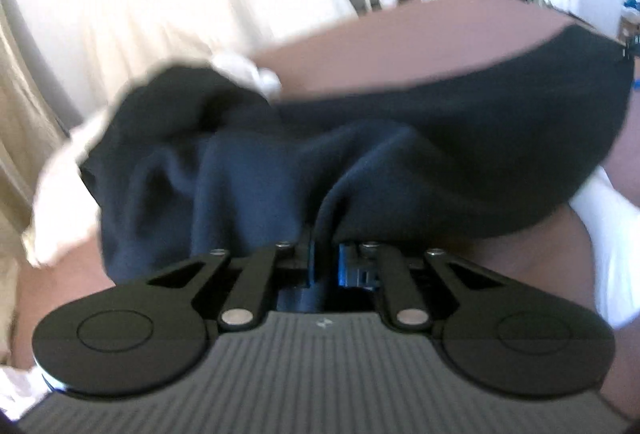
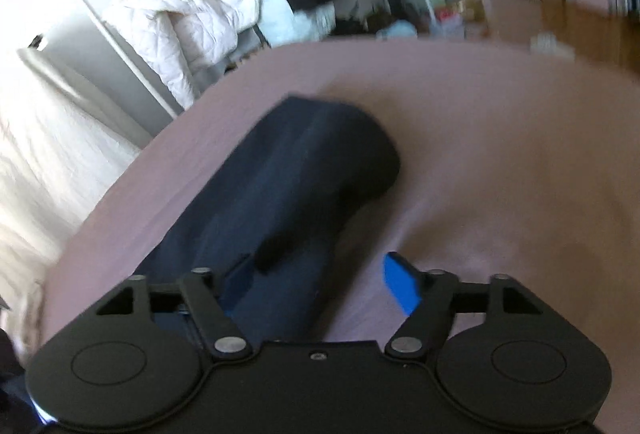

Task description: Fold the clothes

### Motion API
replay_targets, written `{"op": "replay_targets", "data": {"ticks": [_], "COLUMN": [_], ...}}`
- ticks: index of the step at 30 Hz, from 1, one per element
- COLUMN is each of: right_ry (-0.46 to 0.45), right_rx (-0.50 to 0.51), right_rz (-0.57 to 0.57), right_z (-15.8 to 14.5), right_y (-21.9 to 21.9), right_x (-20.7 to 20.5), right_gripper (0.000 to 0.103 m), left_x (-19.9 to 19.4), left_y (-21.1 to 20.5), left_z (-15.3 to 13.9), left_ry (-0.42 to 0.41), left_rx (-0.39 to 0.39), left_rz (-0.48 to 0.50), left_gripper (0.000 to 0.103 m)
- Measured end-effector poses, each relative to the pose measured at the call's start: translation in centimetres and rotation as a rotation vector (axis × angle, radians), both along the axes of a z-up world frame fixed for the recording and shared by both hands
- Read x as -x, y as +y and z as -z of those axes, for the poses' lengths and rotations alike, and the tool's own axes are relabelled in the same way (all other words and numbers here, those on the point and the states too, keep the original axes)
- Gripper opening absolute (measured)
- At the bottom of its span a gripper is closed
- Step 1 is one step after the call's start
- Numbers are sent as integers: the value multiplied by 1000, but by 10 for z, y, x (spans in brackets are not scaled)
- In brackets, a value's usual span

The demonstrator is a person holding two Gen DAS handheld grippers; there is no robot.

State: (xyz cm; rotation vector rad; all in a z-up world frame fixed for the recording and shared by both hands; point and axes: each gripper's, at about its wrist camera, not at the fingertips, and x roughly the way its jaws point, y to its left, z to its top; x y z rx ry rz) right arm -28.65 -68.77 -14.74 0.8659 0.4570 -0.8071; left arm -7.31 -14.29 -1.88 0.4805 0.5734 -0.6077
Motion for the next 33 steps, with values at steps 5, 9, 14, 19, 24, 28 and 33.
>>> {"op": "replay_targets", "data": {"ticks": [5,9,14,19,24,28,33], "right_ry": [-26,85,156,406,653,578,376], "right_rx": [37,250,588,590,527,524,431], "right_rz": [13,-25,48,70,90,111,-60], "right_z": [25,-18,-90,-75,-59,-82,-120], "right_y": [3,8,46,22,7,20,54], "right_x": [-33,-70,-68,-58,-64,-67,-117], "right_gripper": [96,8,8,23,39,68,68], "left_x": [24,30,63,52,53,40,-44], "left_y": [-3,10,39,30,40,72,82], "left_z": [-32,-54,-79,-33,-46,-93,-122], "left_ry": [-145,-86,-166,181,127,53,-25], "left_rx": [42,95,132,-5,-36,118,131], "left_rz": [-47,-73,-138,-35,-64,-102,-259], "left_gripper": [10,10,8,16,62,70,99]}}
